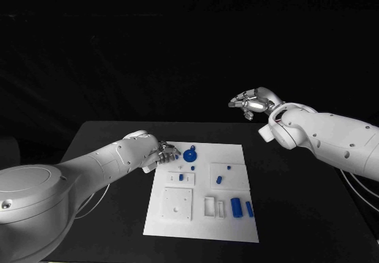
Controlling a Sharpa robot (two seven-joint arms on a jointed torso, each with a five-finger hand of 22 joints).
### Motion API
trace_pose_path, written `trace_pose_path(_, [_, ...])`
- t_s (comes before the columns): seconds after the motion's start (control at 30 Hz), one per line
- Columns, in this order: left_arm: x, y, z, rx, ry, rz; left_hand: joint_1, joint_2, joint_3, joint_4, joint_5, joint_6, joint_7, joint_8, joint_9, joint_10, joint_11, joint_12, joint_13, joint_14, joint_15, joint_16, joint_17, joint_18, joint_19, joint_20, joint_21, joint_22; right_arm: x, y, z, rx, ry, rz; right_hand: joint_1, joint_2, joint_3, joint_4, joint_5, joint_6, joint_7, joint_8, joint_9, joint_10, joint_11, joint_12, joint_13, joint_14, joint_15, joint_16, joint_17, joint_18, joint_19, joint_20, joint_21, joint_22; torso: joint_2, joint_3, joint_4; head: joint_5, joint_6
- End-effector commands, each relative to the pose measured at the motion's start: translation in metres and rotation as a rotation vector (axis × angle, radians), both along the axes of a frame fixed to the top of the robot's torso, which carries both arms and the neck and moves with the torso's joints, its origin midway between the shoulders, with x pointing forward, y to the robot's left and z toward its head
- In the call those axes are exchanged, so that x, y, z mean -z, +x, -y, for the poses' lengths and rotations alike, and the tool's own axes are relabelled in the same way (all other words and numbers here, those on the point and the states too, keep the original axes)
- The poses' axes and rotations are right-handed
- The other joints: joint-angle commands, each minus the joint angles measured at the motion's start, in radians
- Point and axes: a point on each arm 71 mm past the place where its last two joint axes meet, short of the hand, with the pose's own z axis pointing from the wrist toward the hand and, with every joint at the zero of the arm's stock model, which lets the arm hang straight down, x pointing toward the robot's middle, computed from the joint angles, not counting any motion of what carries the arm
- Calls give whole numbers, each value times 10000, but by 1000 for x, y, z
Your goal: Assemble the parts on the task board
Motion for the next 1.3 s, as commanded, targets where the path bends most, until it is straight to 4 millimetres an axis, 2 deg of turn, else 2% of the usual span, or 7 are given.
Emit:
trace_pose_path(0.03, [0, 0, 3, 86, -177, 8, 103, 34, 8, -70, -14, -1, 51, -31, -12, 49, 35, -44, -15, 12, 70, -12, -10, -11, -6, -671, -39, 17, 0, 0, -2, -165, -44, 13, -62, 33, 9, -53, 63, 31, 135, -53, -17, -83, 17, 38, -18, 4, 31, -42, -14, 693, 6, -73, -39, 17, -8, -4, 4, -14, -6])
trace_pose_path(0.5, [0, 1, 3, 49, -225, 110, 295, 324, 78, -369, 22, -15, 64, -36, -31, 70, 46, -77, -9, 20, 86, -21, -18, -19, 24, -650, -92, 72, 0, 0, -3, -180, -43, 10, -64, 35, 9, -52, 63, 31, 134, -53, -18, -83, 17, 42, -22, 5, 30, -41, -14, 693, 10, -73, -41, 20, -3, -8, 16, -8, -7])
trace_pose_path(0.63, [0, 1, 3, 10, -330, 99, 423, 479, 131, -553, 42, -94, 92, -78, -58, 63, 67, -98, -6, 12, 96, -31, -22, -26, 28, -639, -121, 104, 0, 0, -3, -184, -44, 7, -66, 35, 9, -51, 63, 32, 135, -53, -19, -83, 17, 43, -23, 5, 31, -40, -14, 693, 10, -73, -42, 21, -7, -7, 8, 0, -12])
trace_pose_path(0.9, [0, 1, 3, 7, -429, 78, 686, 586, 246, -857, 111, -203, 140, -142, -107, 23, 112, -151, -8, -29, 126, -69, -39, -44, 21, -613, -182, 161, 0, 0, -3, -183, -46, 2, -69, 35, 8, -50, 64, 32, 135, -53, -19, -83, 17, 45, -25, 6, 30, -40, -14, 693, 12, -73, -43, 23, -5, -5, 15, 2, -15])
trace_pose_path(1.17, [1, 0, 3, 63, -448, -42, 830, 659, 312, -1046, 298, -260, 163, -180, -144, 22, 138, -177, -6, -34, 143, -85, -48, -57, 30, -595, -221, 201, 0, 0, -3, -188, -46, -5, -73, 35, 7, -49, 65, 32, 135, -53, -20, -82, 17, 48, -28, 6, 30, -39, -14, 693, 14, -73, -45, 25, -5, -2, 12, 5, -13])
trace_pose_path(1.27, [1, 0, 3, 75, -430, -109, 861, 694, 330, -1120, 504, -259, 173, -183, -159, 23, 143, -191, -5, -34, 152, -92, -52, -67, 40, -584, -240, 224, 0, 0, -3, -193, -47, -9, -74, 34, 7, -49, 65, 32, 135, -53, -20, -82, 17, 48, -28, 6, 30, -38, -14, 693, 14, -73, -45, 25, -3, -4, 11, 6, -11])
trace_pose_path(1.3, [1, 0, 3, 82, -417, -155, 865, 726, 340, -1159, 714, -253, 178, -181, -167, 28, 142, -197, -3, -32, 158, -94, -54, -73, 46, -577, -255, 241, 0, 0, -3, -194, -47, -11, -74, 34, 6, -48, 66, 32, 135, -54, -20, -82, 17, 49, -29, 6, 30, -38, -15, 693, 15, -73, -45, 26, -6, -1, 11, 9, -8])
